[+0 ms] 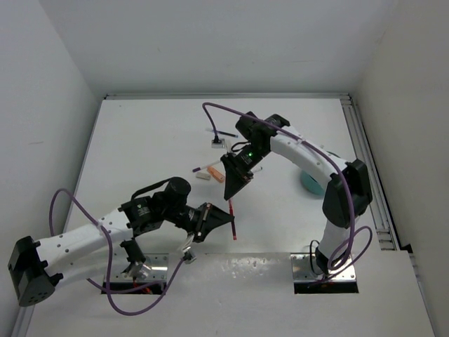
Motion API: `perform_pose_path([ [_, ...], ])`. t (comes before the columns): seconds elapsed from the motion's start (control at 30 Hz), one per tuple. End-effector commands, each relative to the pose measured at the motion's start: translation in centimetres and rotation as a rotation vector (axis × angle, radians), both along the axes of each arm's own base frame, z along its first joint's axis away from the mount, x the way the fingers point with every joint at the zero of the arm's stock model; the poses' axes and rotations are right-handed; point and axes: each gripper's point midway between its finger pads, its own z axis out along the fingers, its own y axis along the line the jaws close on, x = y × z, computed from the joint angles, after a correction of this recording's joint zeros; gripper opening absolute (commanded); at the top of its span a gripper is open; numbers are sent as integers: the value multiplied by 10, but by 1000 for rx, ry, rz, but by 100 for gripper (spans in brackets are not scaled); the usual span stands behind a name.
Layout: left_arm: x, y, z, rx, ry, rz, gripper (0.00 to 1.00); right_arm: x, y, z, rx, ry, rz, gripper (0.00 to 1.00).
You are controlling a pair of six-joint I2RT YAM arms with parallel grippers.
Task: Sort the stationery into containers
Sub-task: Pick up the pen from the center of the board, then place the pen in the storage box.
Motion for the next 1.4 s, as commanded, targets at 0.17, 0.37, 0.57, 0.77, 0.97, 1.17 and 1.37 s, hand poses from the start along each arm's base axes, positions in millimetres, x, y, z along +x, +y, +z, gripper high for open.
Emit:
perform_pose_path([
  [0.17,-22,-6,42,-222,-559,-230,74,15,-13,19,65,-41,-25,0],
  [0.37,-21,2,48,-257,-524,-170,95,46,-54,28,65,-74,-138,0],
  [0.57,0,14,55,-229,-306,43,100,140,-136,49,-26,-269,-511,0],
  [0.77,45,24,64,-168,198,436,95,215,-257,68,-209,-663,-959,0],
  [0.97,127,17,93,-279,886,997,90,218,-320,46,-458,-933,-1050,0],
  [1.17,191,30,67,-314,1230,1263,90,228,-341,32,-585,-1035,-1134,0],
  [1.37,222,50,59,-388,1341,1365,91,231,-345,12,-620,-1005,-1136,0],
])
